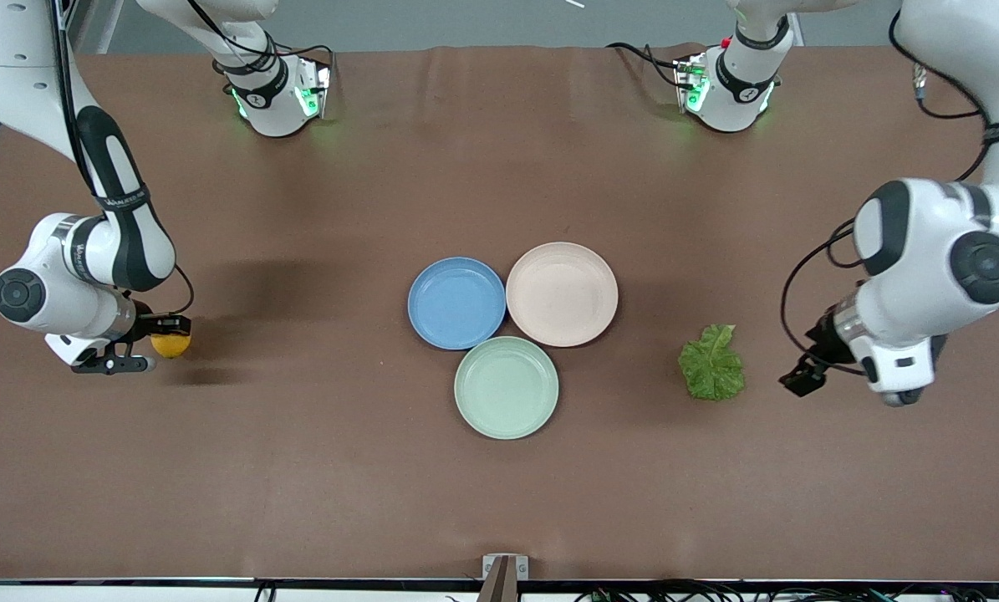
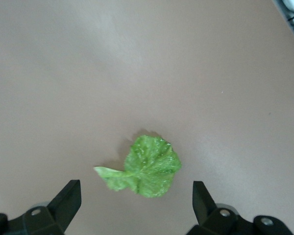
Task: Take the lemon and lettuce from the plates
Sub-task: 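Lower the lettuce and open the left gripper while the right gripper holds lemon, then set the lemon on the table with the right gripper and withdraw it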
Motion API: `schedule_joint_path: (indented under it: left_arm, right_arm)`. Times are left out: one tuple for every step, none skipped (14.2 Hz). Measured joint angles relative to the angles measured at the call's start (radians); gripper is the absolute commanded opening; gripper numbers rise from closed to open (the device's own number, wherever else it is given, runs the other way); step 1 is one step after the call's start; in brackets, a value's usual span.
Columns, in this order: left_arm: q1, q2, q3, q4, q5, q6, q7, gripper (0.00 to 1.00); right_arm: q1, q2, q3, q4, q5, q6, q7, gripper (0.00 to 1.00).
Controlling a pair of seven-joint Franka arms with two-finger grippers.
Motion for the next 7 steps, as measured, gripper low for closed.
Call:
schedule_joint_path:
  left_arm:
    - [0.012,-0.017,0.000,0.033,0.000,-0.061,0.045,1.00]
    - [0.025,-0.033,0.000,0.070,0.001,-0.123,0.094,1.00]
    - [0.041,-0.049,0.001,0.110,0.002,-0.188,0.155,1.00]
    - [0.060,-0.069,0.001,0.146,0.003,-0.245,0.228,1.00]
    - [0.082,-0.091,0.001,0.170,0.004,-0.283,0.313,1.00]
    - [0.107,-0.114,0.001,0.184,0.005,-0.305,0.404,1.00]
    - [0.133,-0.138,0.001,0.189,0.005,-0.317,0.502,1.00]
  right_arm:
    - [-0.001,0.007,0.000,-0.001,0.000,0.009,0.000,0.22]
    - [-0.003,0.013,0.000,-0.001,0.000,0.016,0.000,0.24]
    - [-0.006,0.018,0.000,-0.002,0.000,0.022,0.000,0.27]
    - [-0.009,0.021,0.000,-0.003,0.000,0.026,0.000,0.33]
    - [-0.011,0.022,0.000,-0.003,0.000,0.027,0.000,0.48]
    - [-0.012,0.022,0.000,-0.003,0.000,0.028,0.000,0.82]
    - [-0.013,0.022,0.000,-0.003,0.000,0.028,0.000,1.00]
